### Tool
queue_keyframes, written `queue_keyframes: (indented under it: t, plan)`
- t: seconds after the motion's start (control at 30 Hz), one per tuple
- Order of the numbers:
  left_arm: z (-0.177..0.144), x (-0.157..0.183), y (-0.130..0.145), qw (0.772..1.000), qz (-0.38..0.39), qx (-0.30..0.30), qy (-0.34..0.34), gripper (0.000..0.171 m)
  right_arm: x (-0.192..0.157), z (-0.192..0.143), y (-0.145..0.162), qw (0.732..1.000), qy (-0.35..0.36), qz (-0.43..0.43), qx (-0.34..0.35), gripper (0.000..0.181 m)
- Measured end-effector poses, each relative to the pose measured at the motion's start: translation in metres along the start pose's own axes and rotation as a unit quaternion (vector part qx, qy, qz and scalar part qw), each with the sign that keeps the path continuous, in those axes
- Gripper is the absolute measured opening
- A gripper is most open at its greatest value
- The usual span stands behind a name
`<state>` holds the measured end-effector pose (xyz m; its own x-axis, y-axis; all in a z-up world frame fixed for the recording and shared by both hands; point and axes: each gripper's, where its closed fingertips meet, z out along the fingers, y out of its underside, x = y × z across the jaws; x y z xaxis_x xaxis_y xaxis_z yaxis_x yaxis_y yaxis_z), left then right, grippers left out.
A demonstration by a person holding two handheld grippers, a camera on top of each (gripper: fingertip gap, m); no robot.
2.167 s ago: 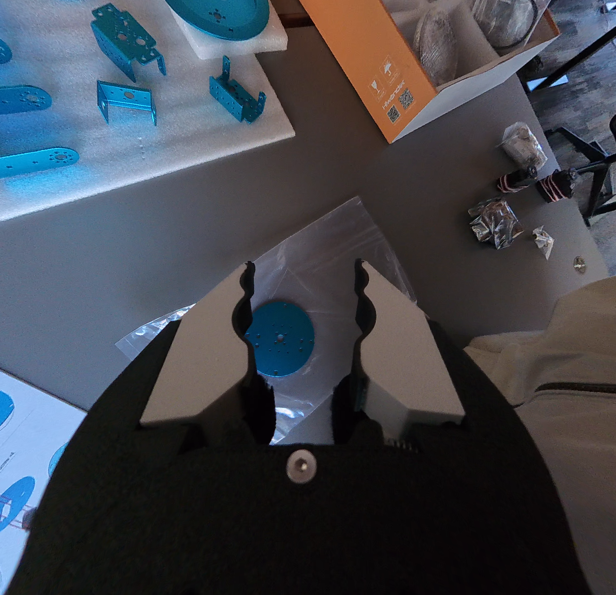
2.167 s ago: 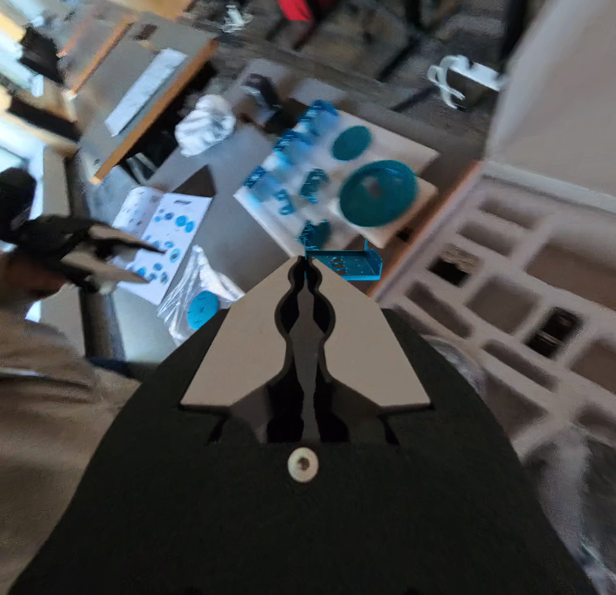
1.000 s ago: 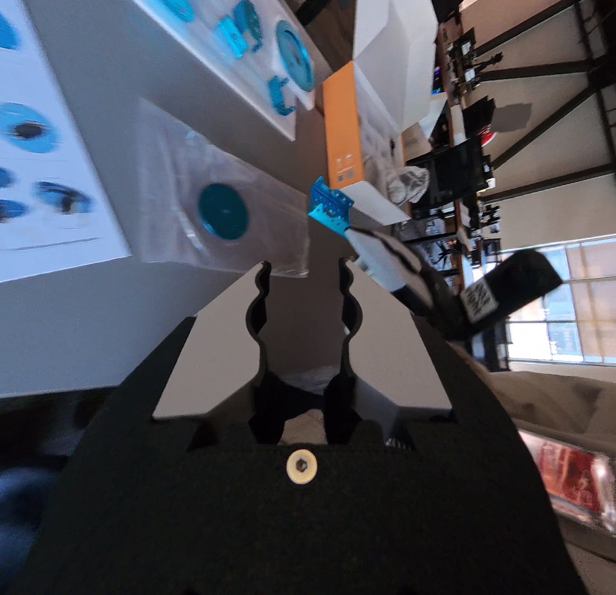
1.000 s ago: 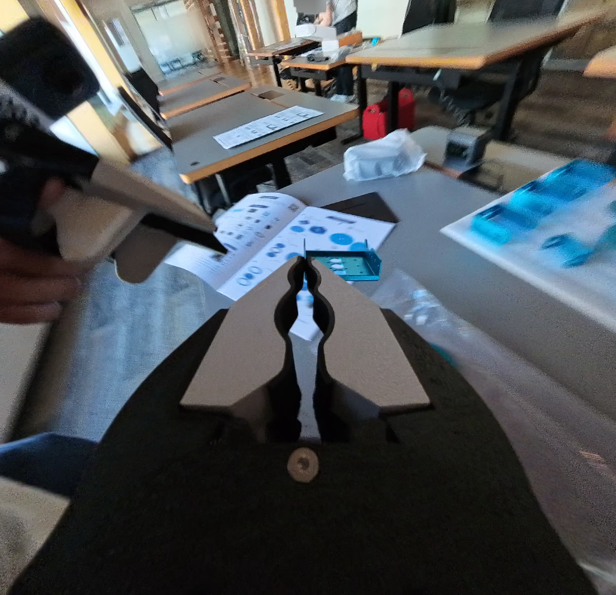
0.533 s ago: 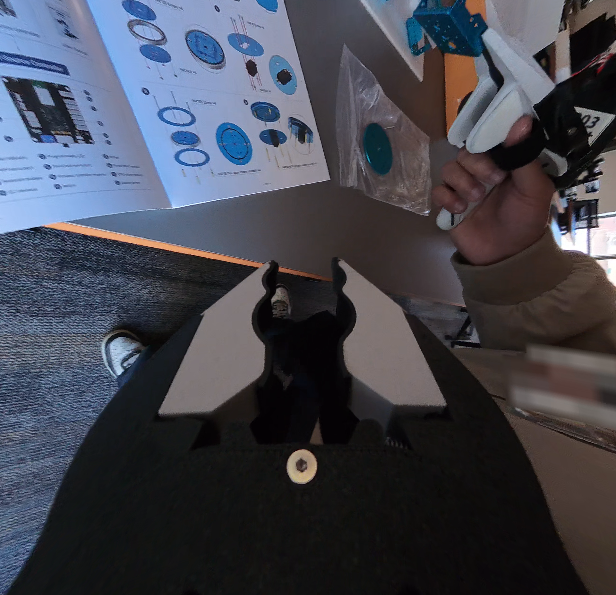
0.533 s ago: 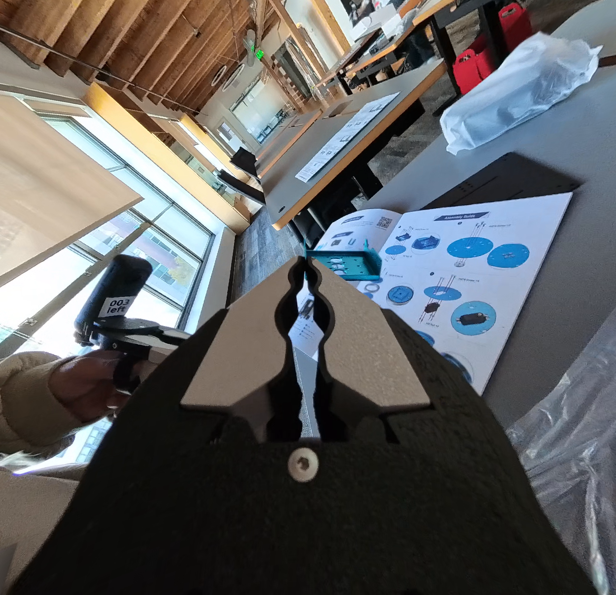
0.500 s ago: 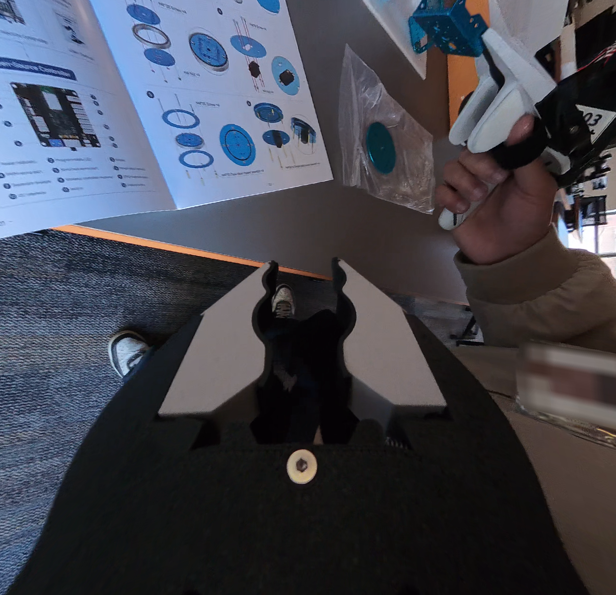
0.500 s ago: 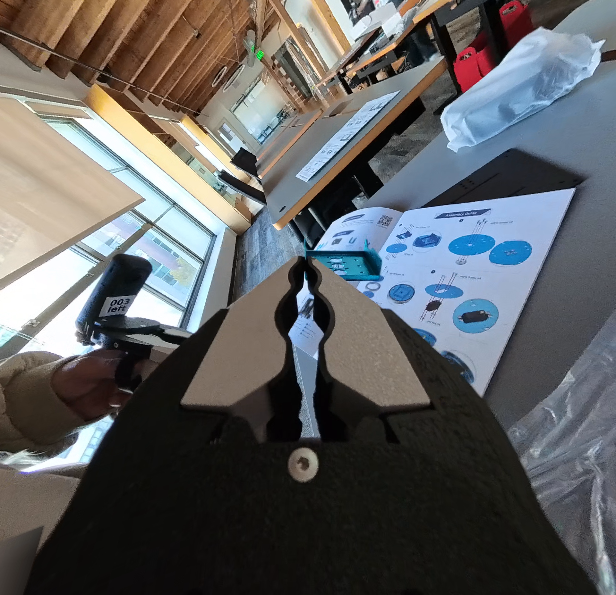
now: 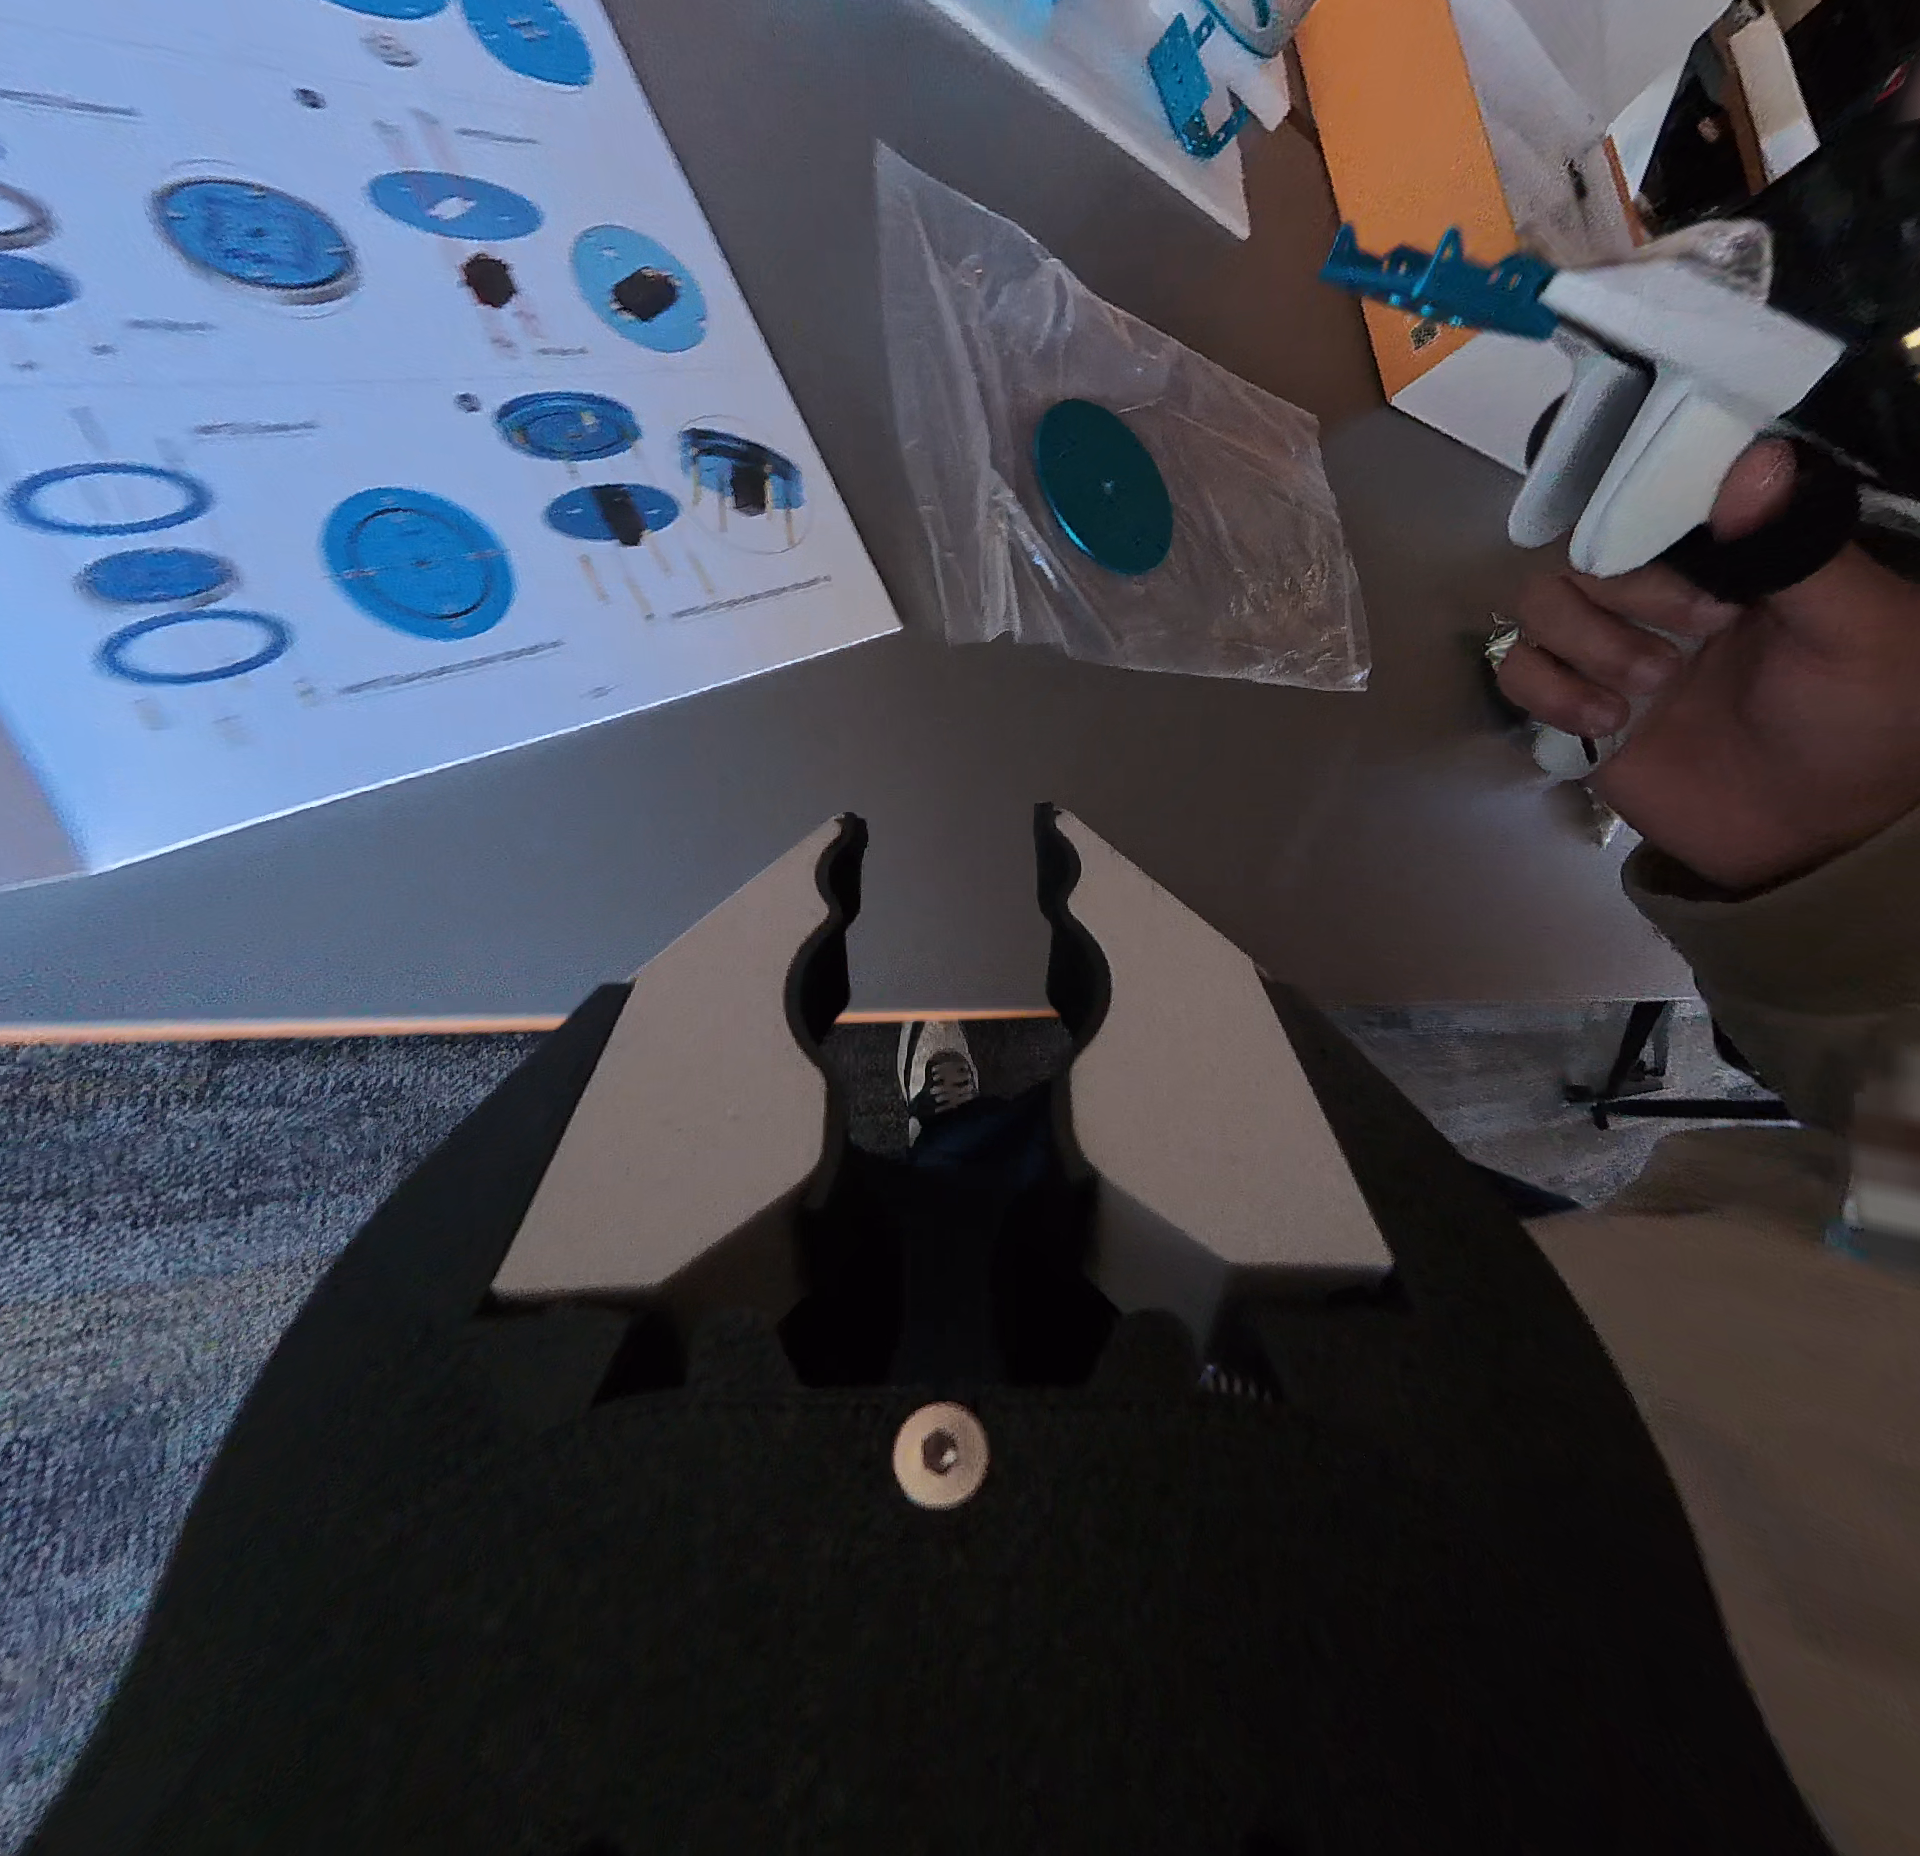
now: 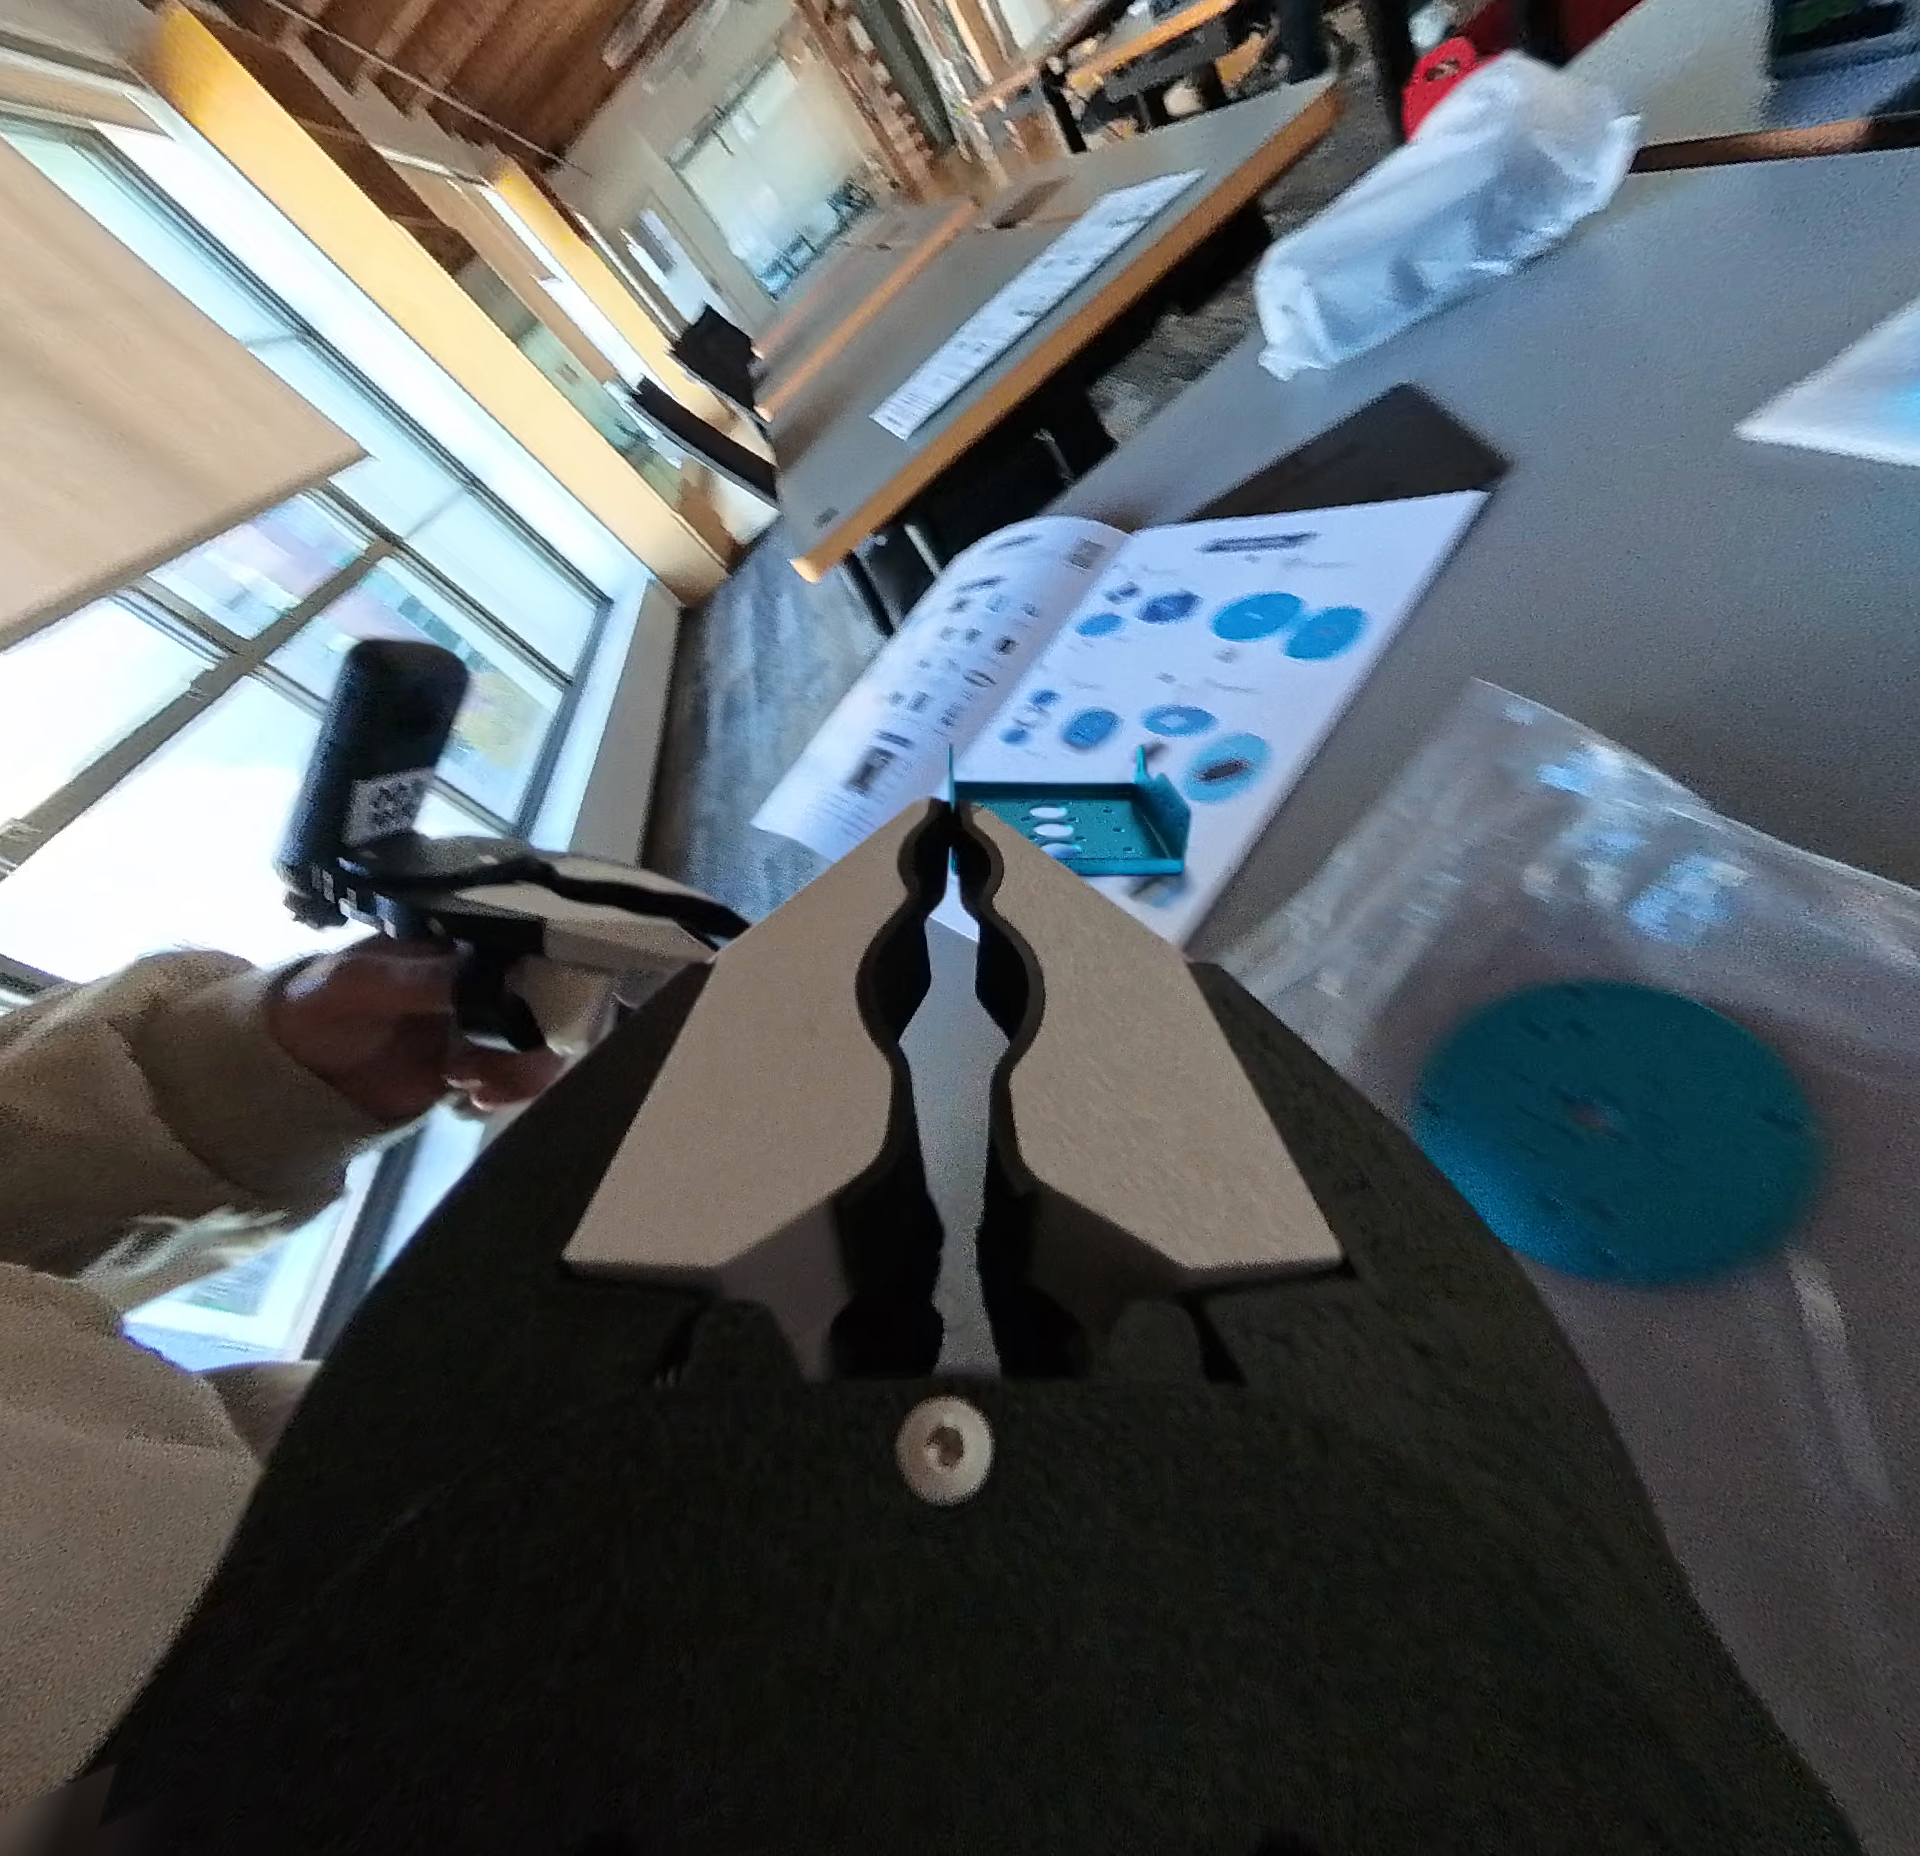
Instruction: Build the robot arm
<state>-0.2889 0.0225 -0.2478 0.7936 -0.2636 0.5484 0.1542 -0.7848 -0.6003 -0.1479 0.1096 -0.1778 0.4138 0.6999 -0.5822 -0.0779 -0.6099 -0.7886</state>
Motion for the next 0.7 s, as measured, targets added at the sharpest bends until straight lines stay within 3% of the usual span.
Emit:
queue_keyframes:
  t: [0.17, 0.3, 0.7]
  plan:
    - [0.047, 0.019, 0.013, 0.999, 0.045, 0.013, -0.003, 0.033, 0.053, -0.054, 0.026, 1.0, 0.02, -0.004, -0.02, 0.0]
    - [0.064, 0.023, 0.03, 0.996, 0.087, 0.014, -0.009, 0.033, 0.065, -0.074, 0.044, 0.999, -0.009, -0.039, -0.026, 0.0]
    - [0.034, 0.0, 0.08, 0.991, 0.125, 0.03, -0.039, 0.034, 0.036, -0.069, 0.073, 0.986, -0.068, -0.149, 0.0, 0.0]
